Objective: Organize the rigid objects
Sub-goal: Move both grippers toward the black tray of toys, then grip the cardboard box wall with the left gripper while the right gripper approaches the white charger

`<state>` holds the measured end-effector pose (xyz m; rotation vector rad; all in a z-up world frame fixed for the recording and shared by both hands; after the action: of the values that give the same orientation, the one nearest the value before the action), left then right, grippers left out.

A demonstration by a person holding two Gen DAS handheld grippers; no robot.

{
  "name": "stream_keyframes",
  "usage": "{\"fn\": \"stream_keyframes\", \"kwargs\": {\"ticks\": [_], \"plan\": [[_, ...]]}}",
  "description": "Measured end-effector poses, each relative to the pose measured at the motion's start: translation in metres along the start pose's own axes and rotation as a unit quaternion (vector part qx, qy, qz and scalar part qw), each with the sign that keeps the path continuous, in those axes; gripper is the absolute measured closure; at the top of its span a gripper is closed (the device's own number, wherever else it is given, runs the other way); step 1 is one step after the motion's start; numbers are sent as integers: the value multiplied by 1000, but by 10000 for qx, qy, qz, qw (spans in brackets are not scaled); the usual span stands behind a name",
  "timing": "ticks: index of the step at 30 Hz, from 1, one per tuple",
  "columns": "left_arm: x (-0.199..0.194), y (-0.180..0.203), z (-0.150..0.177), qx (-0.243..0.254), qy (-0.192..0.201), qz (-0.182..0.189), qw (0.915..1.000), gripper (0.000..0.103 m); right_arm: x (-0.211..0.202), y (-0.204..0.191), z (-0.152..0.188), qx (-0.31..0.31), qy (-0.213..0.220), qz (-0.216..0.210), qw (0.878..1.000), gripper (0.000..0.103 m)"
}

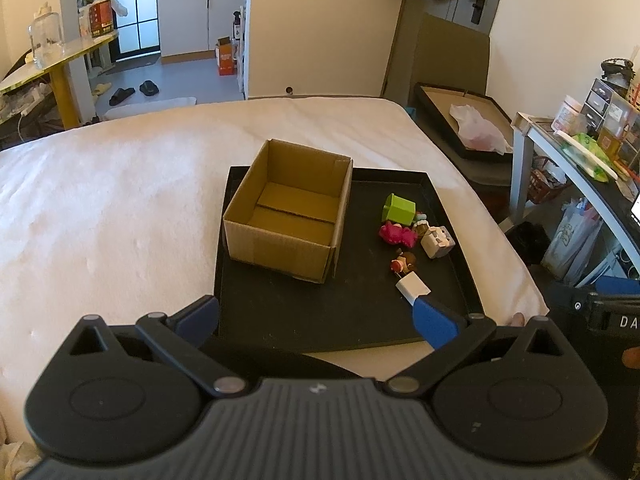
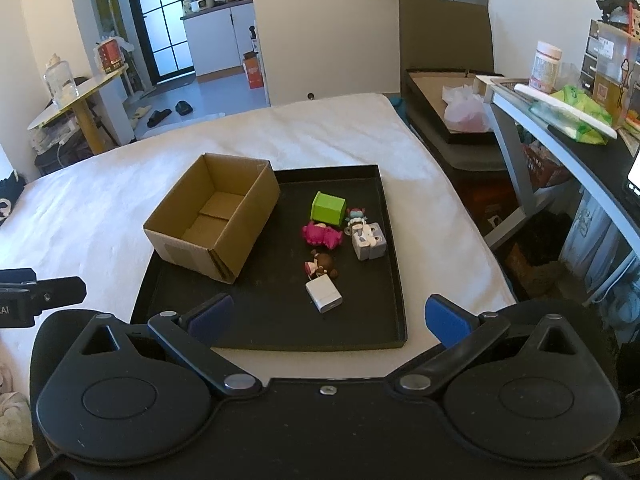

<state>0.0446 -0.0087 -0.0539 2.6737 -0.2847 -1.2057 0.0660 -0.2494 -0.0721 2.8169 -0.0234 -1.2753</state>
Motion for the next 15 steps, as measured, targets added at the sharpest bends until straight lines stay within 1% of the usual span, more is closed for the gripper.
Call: {"fn": "stream_keyframes", "kwargs": {"ticks": [15], "plan": [[24,-15,-5,-92,-34,-56,9999,1,29,-2,5,-22,-224,26,9997,0]]}}
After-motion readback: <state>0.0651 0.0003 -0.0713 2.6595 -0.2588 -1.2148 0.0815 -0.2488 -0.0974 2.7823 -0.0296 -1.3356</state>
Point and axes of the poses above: each gripper's, at about its wrist camera, not at the fingertips, and x roughly the way its jaws point, y to its right, z to its underside, the point moved 7 cm from there along x, roughly the way its jaws point, and after that the axes turned 12 degrees about z, right-handed, at the moved point
